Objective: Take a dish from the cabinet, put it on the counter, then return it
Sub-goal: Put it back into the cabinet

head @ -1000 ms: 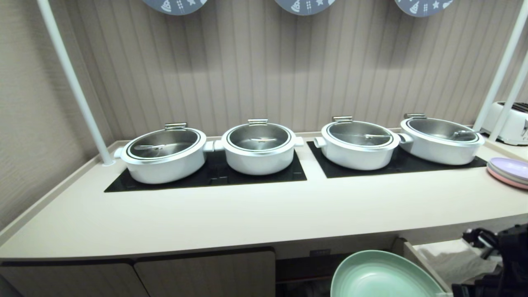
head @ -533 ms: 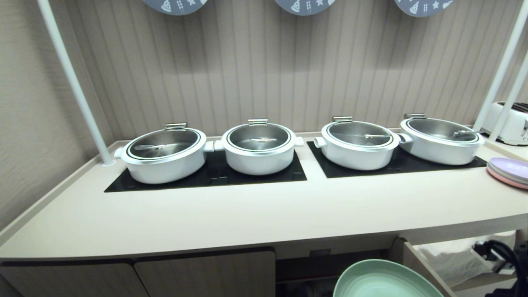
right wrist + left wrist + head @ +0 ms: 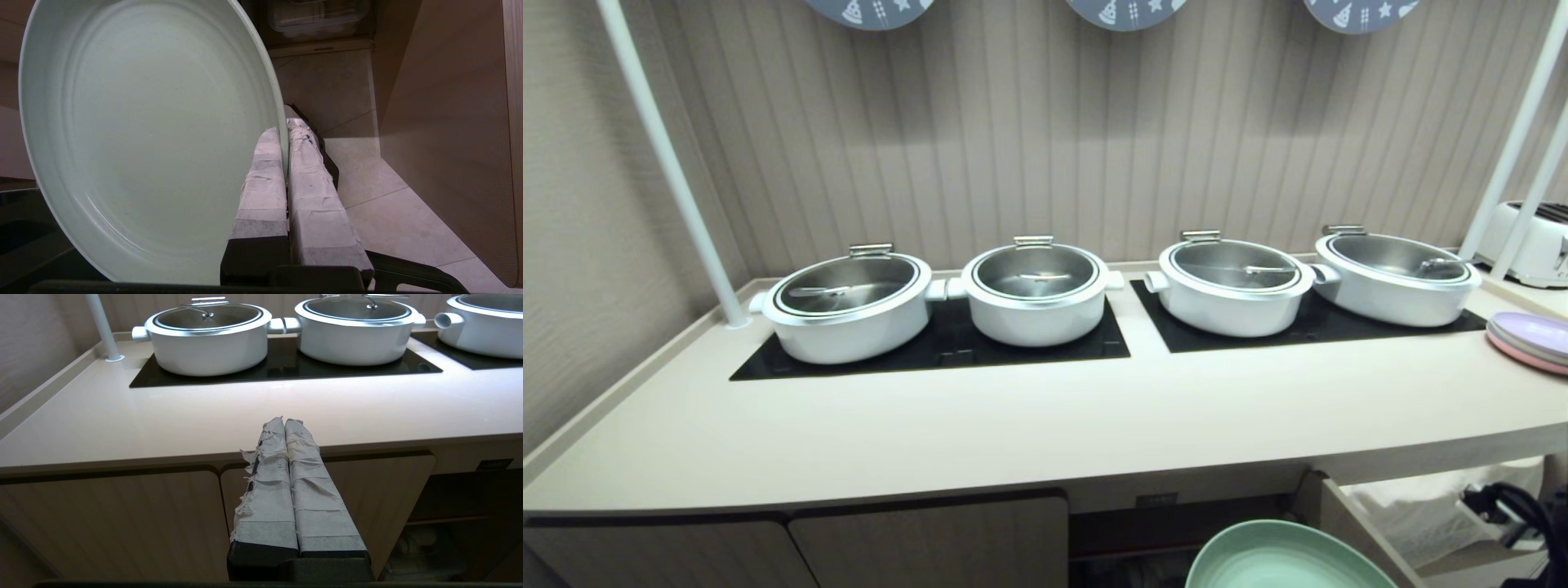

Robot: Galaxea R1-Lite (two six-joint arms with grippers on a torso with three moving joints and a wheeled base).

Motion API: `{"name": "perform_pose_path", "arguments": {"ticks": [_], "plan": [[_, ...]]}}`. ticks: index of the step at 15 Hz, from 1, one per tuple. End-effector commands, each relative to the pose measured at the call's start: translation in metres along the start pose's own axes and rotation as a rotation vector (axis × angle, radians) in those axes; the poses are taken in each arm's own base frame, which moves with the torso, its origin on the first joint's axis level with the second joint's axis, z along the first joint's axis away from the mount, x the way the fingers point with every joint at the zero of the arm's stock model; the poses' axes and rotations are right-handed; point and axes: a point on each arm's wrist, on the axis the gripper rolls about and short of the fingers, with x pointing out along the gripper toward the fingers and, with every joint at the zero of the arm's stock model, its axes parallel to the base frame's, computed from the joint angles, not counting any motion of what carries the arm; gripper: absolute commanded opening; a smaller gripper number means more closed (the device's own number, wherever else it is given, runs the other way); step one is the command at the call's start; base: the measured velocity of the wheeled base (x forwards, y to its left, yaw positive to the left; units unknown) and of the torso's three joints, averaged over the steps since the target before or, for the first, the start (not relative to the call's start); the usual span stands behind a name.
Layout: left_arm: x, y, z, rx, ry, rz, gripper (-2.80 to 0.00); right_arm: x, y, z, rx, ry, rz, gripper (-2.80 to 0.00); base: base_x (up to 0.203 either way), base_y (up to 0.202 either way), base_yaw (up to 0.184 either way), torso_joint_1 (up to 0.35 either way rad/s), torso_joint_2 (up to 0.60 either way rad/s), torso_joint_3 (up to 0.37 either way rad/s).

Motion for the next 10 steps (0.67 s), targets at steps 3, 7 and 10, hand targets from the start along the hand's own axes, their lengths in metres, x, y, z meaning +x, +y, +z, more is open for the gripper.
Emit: {"name": "perform_pose_path", "arguments": {"ticks": [3, 7, 10], "plan": [[0.0, 0.0, 0.0, 0.0, -0.001, 0.001, -2.8, 0.0007, -0.0001, 0.0, 0.002, 0.005, -0.002, -2.8, 0.0, 0.0, 0.0, 0.0, 0.0, 0.0], [0.0, 0.0, 0.0, 0.0, -0.001, 0.001, -2.8, 0.0006, -0.0001, 0.0, 0.002, 0.004, -0.003, -2.8, 0.0, 0.0, 0.0, 0.0, 0.0, 0.0], [0.0, 0.0, 0.0, 0.0, -0.001, -0.001, -2.8, 0.0008, -0.0001, 0.0002, 0.002, 0.004, -0.003, -2.8, 0.0, 0.0, 0.0, 0.0, 0.0, 0.0]]}}
